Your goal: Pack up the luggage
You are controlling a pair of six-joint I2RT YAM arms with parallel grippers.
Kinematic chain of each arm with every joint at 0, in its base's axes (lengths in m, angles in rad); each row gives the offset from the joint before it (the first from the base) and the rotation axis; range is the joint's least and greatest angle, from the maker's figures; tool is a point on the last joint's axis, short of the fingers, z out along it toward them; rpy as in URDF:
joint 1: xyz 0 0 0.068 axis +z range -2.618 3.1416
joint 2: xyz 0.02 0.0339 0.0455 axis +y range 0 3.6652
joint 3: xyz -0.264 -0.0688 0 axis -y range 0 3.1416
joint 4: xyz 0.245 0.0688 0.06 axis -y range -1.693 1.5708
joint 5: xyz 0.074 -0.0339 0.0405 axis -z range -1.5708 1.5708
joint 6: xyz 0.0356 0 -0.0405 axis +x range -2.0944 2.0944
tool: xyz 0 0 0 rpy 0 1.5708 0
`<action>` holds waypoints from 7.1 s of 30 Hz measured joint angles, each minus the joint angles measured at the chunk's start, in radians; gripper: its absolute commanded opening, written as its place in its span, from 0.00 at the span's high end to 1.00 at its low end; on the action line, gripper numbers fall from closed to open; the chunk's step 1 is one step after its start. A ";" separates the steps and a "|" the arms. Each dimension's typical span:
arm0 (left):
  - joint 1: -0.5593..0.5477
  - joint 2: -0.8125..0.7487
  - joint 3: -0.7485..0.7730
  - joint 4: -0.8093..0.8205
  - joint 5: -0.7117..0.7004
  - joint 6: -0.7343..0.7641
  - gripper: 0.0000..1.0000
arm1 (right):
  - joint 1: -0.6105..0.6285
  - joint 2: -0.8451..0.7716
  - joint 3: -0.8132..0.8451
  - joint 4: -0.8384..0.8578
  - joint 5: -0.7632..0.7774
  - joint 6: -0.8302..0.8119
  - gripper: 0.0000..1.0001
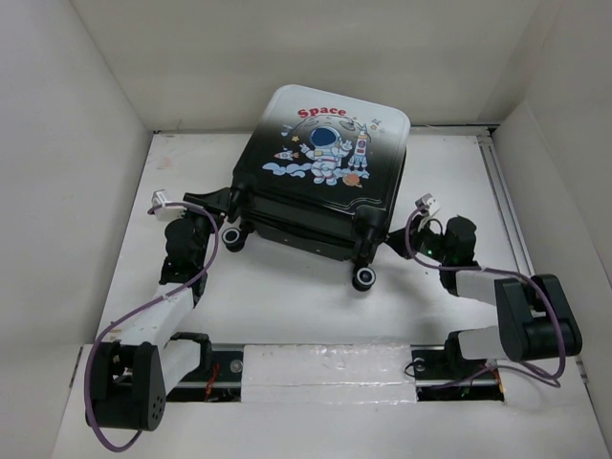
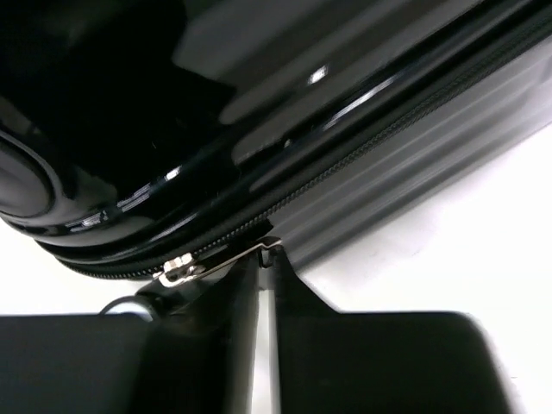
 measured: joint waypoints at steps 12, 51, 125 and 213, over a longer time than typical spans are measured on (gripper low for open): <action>0.001 0.000 0.000 0.000 -0.037 0.000 1.00 | 0.131 -0.195 -0.056 -0.178 0.126 0.021 0.75; 0.029 0.261 0.311 -0.173 -0.065 0.064 1.00 | 0.094 -0.168 0.028 -0.150 0.108 -0.012 0.23; 0.020 0.271 0.309 -0.151 -0.092 0.072 1.00 | 0.025 0.079 0.005 0.154 -0.175 0.207 0.97; -0.930 -0.091 0.288 -0.357 -0.355 0.289 0.05 | 0.456 -0.249 0.085 -0.485 0.406 0.053 0.32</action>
